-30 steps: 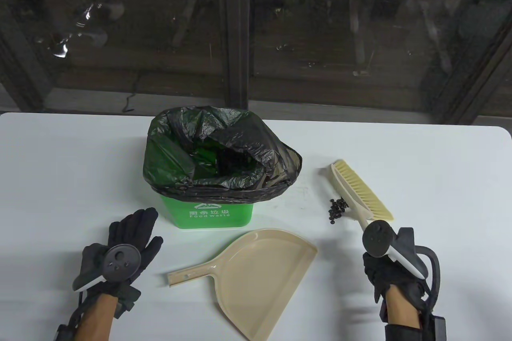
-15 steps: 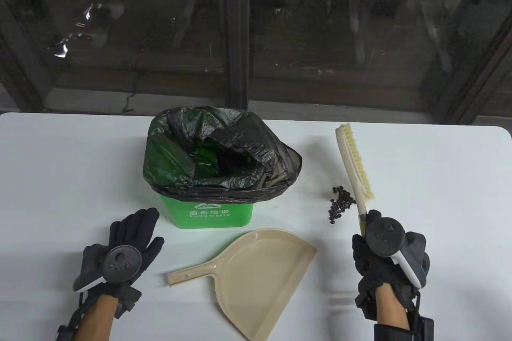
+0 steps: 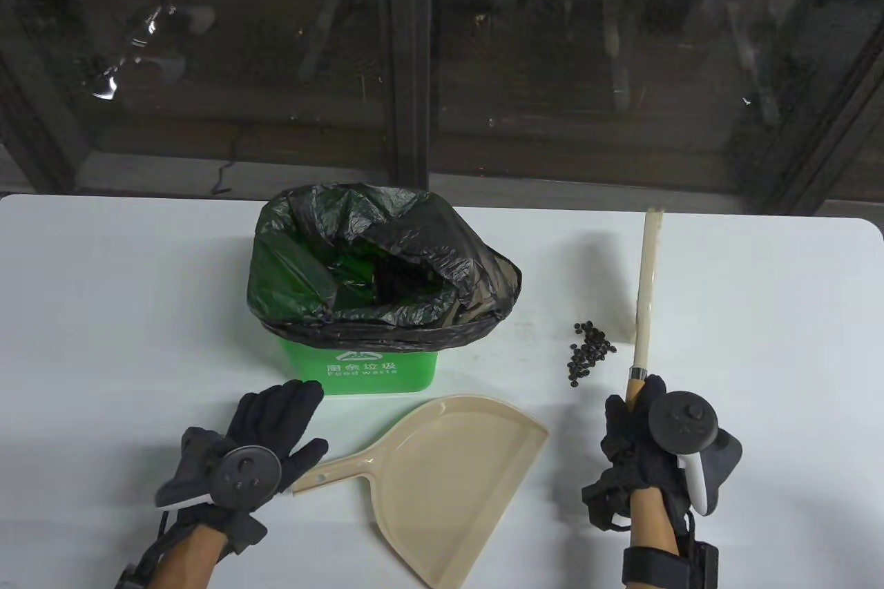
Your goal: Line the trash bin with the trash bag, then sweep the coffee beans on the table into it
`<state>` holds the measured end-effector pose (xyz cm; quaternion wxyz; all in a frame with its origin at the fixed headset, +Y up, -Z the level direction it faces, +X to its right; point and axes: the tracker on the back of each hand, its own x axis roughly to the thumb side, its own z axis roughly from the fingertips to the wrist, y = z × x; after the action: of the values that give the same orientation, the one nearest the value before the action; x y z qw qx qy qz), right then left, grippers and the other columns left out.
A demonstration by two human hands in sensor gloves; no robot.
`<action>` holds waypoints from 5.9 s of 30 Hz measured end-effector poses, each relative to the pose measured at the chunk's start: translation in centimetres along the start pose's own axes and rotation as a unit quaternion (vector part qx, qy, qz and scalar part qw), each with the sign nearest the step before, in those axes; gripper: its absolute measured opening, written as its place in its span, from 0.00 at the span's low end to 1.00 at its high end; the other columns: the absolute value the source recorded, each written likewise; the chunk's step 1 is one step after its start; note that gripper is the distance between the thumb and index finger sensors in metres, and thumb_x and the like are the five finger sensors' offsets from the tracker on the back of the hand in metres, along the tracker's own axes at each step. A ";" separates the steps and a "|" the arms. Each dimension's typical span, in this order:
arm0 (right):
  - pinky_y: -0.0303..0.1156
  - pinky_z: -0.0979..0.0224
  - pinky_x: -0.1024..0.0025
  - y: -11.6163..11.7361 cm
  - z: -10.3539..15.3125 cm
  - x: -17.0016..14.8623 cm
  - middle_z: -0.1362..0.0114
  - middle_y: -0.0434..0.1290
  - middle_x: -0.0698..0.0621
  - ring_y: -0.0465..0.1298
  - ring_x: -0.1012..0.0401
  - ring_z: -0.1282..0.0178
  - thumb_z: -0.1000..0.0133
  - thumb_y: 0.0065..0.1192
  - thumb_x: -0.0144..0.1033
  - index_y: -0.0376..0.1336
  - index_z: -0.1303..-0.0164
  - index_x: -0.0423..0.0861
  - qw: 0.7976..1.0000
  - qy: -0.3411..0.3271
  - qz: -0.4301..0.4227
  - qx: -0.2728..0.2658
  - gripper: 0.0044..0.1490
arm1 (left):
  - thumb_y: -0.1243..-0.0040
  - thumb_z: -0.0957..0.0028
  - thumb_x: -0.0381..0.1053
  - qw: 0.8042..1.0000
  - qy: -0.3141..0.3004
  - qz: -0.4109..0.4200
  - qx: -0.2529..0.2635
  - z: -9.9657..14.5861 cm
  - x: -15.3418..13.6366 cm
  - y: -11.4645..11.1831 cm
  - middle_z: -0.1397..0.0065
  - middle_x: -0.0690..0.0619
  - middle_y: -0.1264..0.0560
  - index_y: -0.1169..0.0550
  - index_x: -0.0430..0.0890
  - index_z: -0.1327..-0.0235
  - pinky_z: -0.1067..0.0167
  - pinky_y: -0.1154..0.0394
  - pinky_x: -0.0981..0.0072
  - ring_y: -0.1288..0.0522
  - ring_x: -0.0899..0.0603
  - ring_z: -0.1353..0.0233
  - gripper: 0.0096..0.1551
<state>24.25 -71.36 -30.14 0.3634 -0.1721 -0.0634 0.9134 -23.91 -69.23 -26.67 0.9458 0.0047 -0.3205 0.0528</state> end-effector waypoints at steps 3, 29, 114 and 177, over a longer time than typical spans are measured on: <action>0.83 0.73 0.71 -0.1 -0.1 -0.3 0.49 0.77 0.45 0.82 0.68 0.71 0.42 0.60 0.40 0.47 0.29 0.27 1.000 0.002 0.000 0.003 0.44 | 0.59 0.23 0.57 0.999 -0.018 -0.014 -0.033 -0.7 1.2 -0.8 0.14 0.24 0.46 0.53 0.28 0.10 0.30 0.47 0.20 0.40 0.15 0.23 0.45; 0.83 0.72 0.71 0.3 -0.3 -1.0 0.49 0.77 0.45 0.82 0.67 0.71 0.42 0.59 0.40 0.48 0.28 0.28 0.999 0.001 0.045 0.011 0.43 | 0.51 0.26 0.57 0.973 -0.014 -0.136 -0.185 -3.6 3.8 -5.4 0.21 0.31 0.33 0.53 0.23 0.13 0.39 0.27 0.34 0.21 0.30 0.36 0.50; 0.85 0.77 0.73 -1.5 2.3 3.5 0.51 0.77 0.38 0.83 0.66 0.73 0.39 0.53 0.36 0.41 0.28 0.23 0.957 -0.105 -0.131 0.237 0.44 | 0.53 0.22 0.46 0.978 0.141 -0.061 -0.138 -17.5 10.7 -6.7 0.35 0.35 0.26 0.48 0.17 0.17 0.59 0.19 0.53 0.16 0.43 0.59 0.40; 0.84 0.74 0.70 -2.3 -0.1 -3.1 0.49 0.76 0.40 0.83 0.65 0.71 0.39 0.53 0.38 0.41 0.28 0.24 0.974 0.010 -0.208 0.089 0.44 | 0.52 0.22 0.47 0.994 -0.013 0.108 0.011 -13.1 13.7 8.8 0.33 0.37 0.26 0.48 0.20 0.16 0.57 0.19 0.52 0.16 0.42 0.57 0.40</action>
<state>27.87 -71.84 -28.81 0.5600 -0.1310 -0.0130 0.8180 -6.10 -58.62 -28.99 0.9300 -0.0187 -0.3312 0.1580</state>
